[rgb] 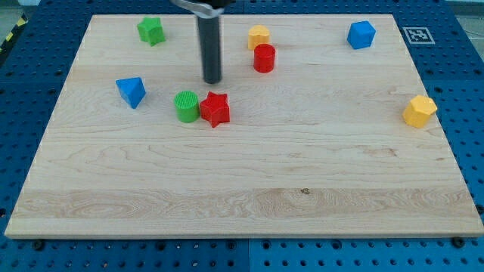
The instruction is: Push the green circle into the red star
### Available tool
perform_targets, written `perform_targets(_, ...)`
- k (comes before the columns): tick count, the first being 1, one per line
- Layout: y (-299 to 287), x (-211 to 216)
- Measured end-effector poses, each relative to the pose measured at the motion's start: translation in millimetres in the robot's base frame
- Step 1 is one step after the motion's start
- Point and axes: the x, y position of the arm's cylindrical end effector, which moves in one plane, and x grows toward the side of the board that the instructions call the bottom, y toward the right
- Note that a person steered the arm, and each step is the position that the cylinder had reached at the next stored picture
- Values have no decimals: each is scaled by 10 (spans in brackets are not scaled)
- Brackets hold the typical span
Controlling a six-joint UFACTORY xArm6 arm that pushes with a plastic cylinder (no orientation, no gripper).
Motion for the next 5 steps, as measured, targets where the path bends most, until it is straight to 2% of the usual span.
perform_targets(2, -568, 402)
perform_targets(3, -671, 606)
perform_targets(5, -210, 645)
